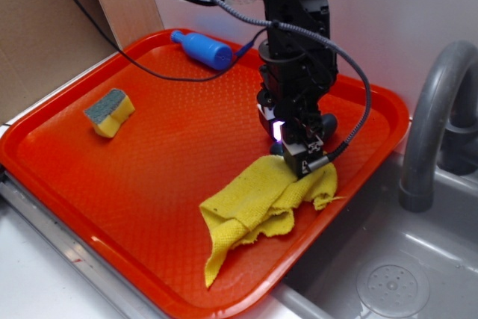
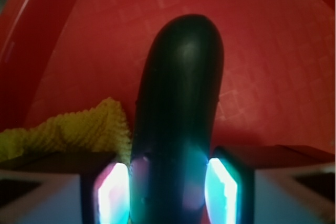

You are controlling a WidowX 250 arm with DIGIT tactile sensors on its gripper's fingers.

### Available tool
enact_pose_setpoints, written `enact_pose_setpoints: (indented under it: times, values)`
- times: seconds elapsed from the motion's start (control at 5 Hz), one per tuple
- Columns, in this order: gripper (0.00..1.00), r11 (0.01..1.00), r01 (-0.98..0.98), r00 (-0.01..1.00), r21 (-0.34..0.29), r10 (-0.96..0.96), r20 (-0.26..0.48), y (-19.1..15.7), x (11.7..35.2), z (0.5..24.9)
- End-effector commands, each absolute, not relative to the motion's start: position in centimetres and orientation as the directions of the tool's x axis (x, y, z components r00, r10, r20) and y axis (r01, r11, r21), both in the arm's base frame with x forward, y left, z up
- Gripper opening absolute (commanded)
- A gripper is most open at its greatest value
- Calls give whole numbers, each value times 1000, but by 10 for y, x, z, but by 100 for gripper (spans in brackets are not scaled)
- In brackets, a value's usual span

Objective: Grab the plastic pickle.

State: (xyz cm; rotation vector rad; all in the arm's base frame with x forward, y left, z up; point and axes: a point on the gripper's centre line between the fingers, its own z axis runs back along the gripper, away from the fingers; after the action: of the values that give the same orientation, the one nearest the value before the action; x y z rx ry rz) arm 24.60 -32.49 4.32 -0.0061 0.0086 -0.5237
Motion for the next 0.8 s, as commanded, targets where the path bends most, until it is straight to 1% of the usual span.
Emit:
enact_pose_setpoints:
  times: [0.0,0.2,0.4,0.6]
  values:
    - [0,947,317,946,-53,-312,84,-299,243,105]
    - [0,971,235,960,-52,-223,167,-274,239,154]
    - [0,985,157,965,-77,-136,225,-246,228,203]
    - [0,992,35,952,-124,5,308,-205,208,250]
